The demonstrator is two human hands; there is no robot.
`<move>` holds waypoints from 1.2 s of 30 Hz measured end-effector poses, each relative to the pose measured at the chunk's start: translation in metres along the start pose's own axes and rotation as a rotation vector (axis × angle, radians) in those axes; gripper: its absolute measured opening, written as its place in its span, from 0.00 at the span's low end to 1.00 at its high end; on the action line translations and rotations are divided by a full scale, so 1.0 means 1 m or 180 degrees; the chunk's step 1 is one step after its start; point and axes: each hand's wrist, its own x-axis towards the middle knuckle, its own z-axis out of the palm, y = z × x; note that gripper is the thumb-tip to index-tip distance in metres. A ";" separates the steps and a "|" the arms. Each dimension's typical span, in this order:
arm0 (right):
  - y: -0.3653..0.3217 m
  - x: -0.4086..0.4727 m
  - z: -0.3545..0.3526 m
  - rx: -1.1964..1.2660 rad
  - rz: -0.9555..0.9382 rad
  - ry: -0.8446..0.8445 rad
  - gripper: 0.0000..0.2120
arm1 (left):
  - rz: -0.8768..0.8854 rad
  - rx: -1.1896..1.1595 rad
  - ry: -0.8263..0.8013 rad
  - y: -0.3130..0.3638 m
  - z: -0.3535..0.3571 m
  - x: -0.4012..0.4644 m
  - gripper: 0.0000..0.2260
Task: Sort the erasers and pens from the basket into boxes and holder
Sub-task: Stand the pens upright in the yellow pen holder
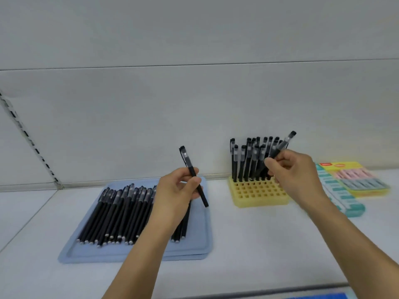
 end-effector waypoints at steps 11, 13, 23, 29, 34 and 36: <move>0.067 0.044 -0.018 -0.1229 -0.0307 0.0071 0.07 | 0.0133 -0.0096 0.0007 -0.007 0.050 0.010 0.08; 0.070 0.048 -0.016 -0.1311 -0.0287 -0.0027 0.07 | 0.0139 -0.0105 0.0033 -0.008 0.053 0.011 0.08; 0.074 0.057 -0.010 -0.1533 -0.0087 -0.0534 0.09 | 0.0424 0.0338 0.0212 -0.011 0.084 0.036 0.07; 0.075 0.058 -0.013 -0.1508 -0.0071 -0.0582 0.09 | 0.0541 0.0791 0.0115 -0.019 0.103 0.052 0.07; 0.077 0.058 -0.013 -0.1516 -0.0097 -0.0602 0.09 | 0.0558 0.0972 0.0130 -0.023 0.106 0.056 0.07; 0.077 0.058 -0.013 -0.1522 -0.0100 -0.0600 0.09 | 0.0514 0.1012 0.0121 -0.023 0.108 0.057 0.07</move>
